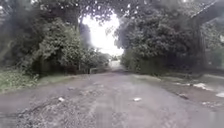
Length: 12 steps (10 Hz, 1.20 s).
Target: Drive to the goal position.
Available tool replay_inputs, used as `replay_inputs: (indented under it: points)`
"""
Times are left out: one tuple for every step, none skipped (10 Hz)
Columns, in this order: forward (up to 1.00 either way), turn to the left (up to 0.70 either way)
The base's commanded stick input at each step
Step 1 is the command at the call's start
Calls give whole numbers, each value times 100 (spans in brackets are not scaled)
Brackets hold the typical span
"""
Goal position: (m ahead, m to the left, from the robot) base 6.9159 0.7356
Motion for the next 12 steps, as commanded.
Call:
replay_inputs:
  points:
    - [70, 0]
    - [70, 0]
    - [70, 0]
    - [70, 0]
    - [70, 0]
    - [70, 0]
    - [70, 0]
    - [70, 0]
    - [70, 0]
    - [70, -35]
    - [70, -35]
    - [70, -35]
